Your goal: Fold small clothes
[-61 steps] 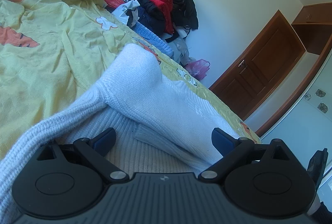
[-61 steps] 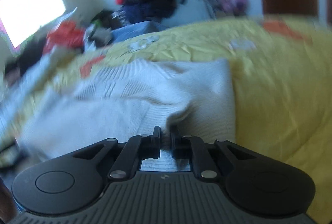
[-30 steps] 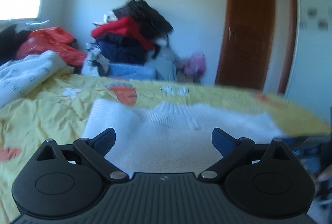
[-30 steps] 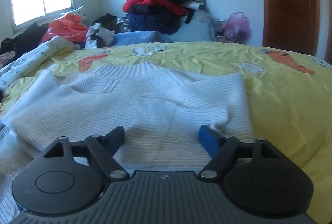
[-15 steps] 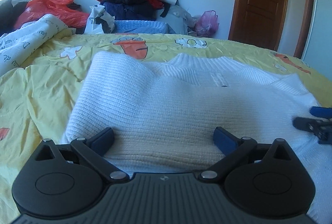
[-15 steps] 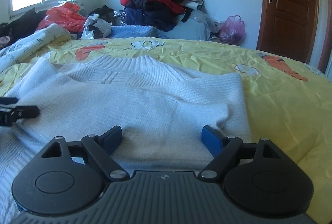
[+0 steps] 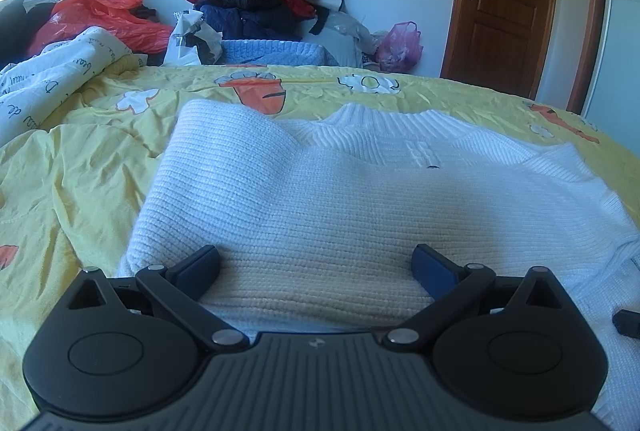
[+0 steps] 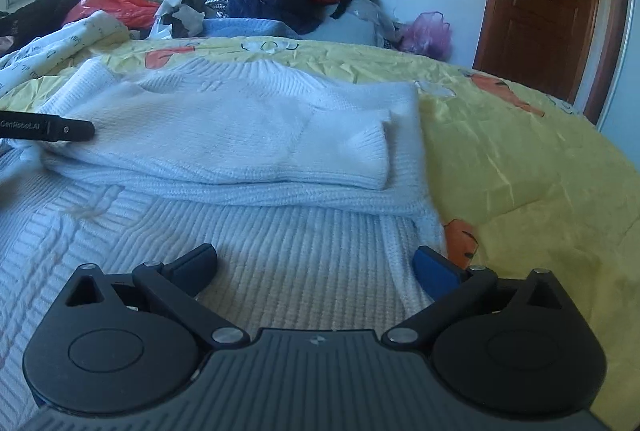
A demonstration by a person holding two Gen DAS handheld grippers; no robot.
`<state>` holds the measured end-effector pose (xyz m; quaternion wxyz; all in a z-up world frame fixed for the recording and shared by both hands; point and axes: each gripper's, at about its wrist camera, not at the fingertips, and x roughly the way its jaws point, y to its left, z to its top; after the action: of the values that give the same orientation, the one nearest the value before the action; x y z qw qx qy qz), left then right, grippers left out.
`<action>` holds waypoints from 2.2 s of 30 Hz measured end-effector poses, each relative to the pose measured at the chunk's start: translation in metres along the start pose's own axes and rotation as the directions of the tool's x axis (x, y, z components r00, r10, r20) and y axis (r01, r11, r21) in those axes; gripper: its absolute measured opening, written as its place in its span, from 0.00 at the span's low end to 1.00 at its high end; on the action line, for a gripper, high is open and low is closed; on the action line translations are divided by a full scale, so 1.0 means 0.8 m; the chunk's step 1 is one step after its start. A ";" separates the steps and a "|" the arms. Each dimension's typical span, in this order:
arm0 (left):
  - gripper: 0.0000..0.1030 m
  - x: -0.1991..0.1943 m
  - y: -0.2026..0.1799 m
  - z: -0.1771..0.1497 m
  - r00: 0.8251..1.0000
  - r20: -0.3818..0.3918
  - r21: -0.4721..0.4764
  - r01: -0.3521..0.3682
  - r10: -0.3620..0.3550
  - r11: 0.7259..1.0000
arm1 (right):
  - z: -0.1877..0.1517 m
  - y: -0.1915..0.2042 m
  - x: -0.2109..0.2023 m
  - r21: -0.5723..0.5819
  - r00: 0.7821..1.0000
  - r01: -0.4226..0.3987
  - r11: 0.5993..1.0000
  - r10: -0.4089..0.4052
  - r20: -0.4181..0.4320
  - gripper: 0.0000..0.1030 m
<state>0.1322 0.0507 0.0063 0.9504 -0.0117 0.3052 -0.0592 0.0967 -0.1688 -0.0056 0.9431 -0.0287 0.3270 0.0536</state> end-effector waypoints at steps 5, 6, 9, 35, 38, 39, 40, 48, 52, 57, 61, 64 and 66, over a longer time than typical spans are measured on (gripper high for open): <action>1.00 -0.005 -0.008 -0.001 1.000 0.002 0.011 -0.023 0.023 1.000 | -0.003 -0.005 0.001 0.026 1.000 -0.015 1.000 0.016 -0.004 1.00; 1.00 -0.006 -0.010 -0.002 1.000 0.002 0.015 -0.030 0.030 0.999 | -0.003 -0.005 0.001 0.027 1.000 -0.016 1.000 0.016 -0.005 1.00; 1.00 -0.012 -0.012 -0.006 0.999 -0.003 0.017 -0.043 0.043 0.999 | -0.002 -0.005 0.001 0.027 1.000 -0.016 1.000 0.016 -0.005 1.00; 1.00 -0.092 -0.009 -0.073 0.996 -0.077 0.052 -0.033 0.037 0.998 | -0.004 -0.009 -0.002 0.048 1.000 -0.013 0.999 0.013 -0.009 0.98; 1.00 -0.092 -0.010 -0.073 0.996 -0.079 0.057 -0.037 0.042 0.998 | -0.010 -0.005 -0.013 0.039 1.000 0.007 0.999 -0.006 -0.021 0.98; 1.00 -0.092 -0.011 -0.073 0.996 -0.079 0.056 -0.036 0.041 0.998 | -0.015 -0.004 -0.020 0.038 1.000 0.008 0.999 -0.007 -0.023 0.98; 1.00 -0.092 -0.010 -0.074 0.996 -0.079 0.055 -0.035 0.039 0.998 | -0.020 -0.003 -0.027 0.033 1.000 0.006 0.999 -0.005 -0.022 0.98; 1.00 -0.092 -0.011 -0.073 0.996 -0.079 0.057 -0.034 0.039 0.998 | -0.059 0.008 -0.078 0.005 0.999 0.047 0.999 -0.047 0.005 0.99; 1.00 -0.091 -0.011 -0.073 0.996 -0.079 0.057 -0.029 0.034 0.998 | -0.058 0.006 -0.075 0.014 0.999 0.041 0.999 -0.041 -0.003 1.00; 1.00 -0.091 -0.011 -0.073 0.996 -0.079 0.056 -0.029 0.033 0.998 | -0.059 0.008 -0.075 0.019 0.999 0.049 0.999 -0.049 -0.001 0.99; 1.00 -0.091 -0.011 -0.073 0.996 -0.079 0.056 -0.028 0.032 0.998 | -0.060 0.009 -0.075 0.023 0.999 0.054 0.998 -0.054 -0.001 0.99; 1.00 -0.092 -0.012 -0.073 0.996 -0.079 0.056 -0.028 0.032 0.998 | -0.059 0.011 -0.075 0.027 0.998 0.059 0.998 -0.059 -0.001 0.99; 1.00 -0.092 -0.012 -0.073 0.996 -0.079 0.056 -0.029 0.033 0.998 | -0.059 0.011 -0.074 0.027 0.998 0.061 0.998 -0.061 -0.001 0.99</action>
<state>0.0378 0.0504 0.0015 0.9382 0.0215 0.3413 -0.0531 0.0204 -0.1690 -0.0061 0.9446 -0.0259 0.3267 0.0203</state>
